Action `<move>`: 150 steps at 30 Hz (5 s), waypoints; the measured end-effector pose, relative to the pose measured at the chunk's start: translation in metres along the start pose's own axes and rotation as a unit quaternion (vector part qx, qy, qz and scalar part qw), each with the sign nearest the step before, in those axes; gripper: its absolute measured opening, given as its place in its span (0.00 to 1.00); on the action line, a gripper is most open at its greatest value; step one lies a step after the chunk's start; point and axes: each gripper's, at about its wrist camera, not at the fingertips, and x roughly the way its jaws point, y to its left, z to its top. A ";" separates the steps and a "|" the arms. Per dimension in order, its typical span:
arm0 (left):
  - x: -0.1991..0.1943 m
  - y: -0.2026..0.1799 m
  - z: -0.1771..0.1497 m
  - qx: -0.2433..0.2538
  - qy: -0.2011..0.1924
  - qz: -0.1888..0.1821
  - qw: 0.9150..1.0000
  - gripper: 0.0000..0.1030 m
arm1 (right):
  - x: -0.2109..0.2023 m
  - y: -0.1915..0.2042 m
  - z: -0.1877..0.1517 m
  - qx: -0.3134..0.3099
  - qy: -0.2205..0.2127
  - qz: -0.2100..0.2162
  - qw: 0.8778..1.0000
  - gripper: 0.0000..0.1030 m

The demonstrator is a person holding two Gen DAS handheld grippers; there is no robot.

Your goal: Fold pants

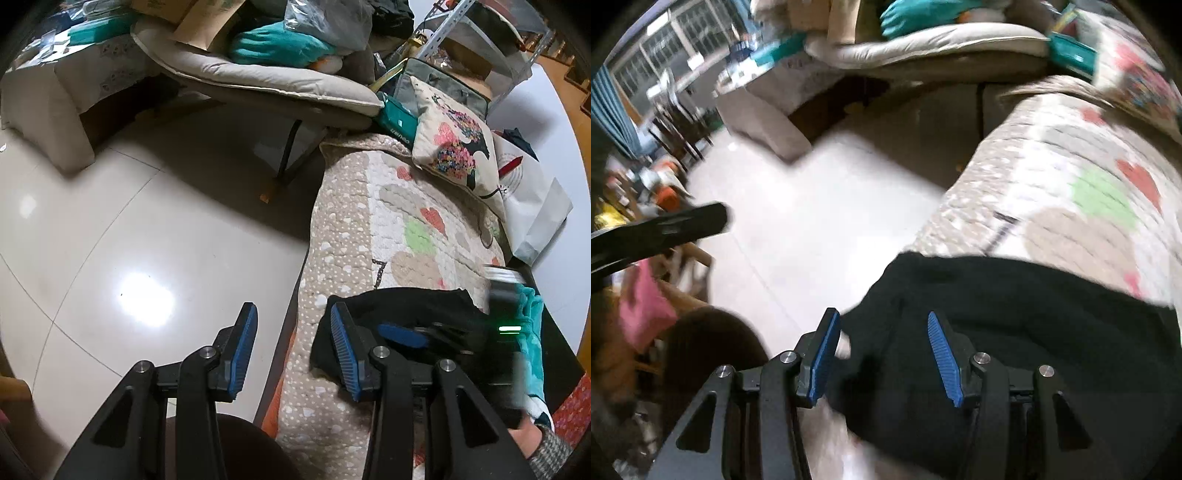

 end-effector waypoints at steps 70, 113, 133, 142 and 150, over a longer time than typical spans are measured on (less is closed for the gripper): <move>0.098 -0.031 -0.090 -0.091 0.072 -0.092 0.989 0.54 | -0.076 -0.125 -0.042 0.094 -0.064 0.033 0.993 0.61; 0.068 -0.113 -0.057 -0.035 0.086 -0.243 0.966 0.20 | -0.065 -0.043 0.026 -0.037 -0.054 -0.033 0.997 0.11; 0.069 -0.196 -0.082 0.071 0.116 -0.210 0.968 0.35 | -0.159 -0.253 -0.126 0.243 -0.104 -0.150 0.953 0.17; 0.106 -0.174 -0.088 0.049 0.135 -0.151 0.978 0.36 | -0.084 -0.203 -0.115 0.234 -0.022 0.060 0.970 0.25; 0.105 -0.162 -0.083 0.039 0.130 -0.166 0.977 0.38 | -0.121 -0.205 -0.118 0.235 -0.025 -0.030 0.971 0.35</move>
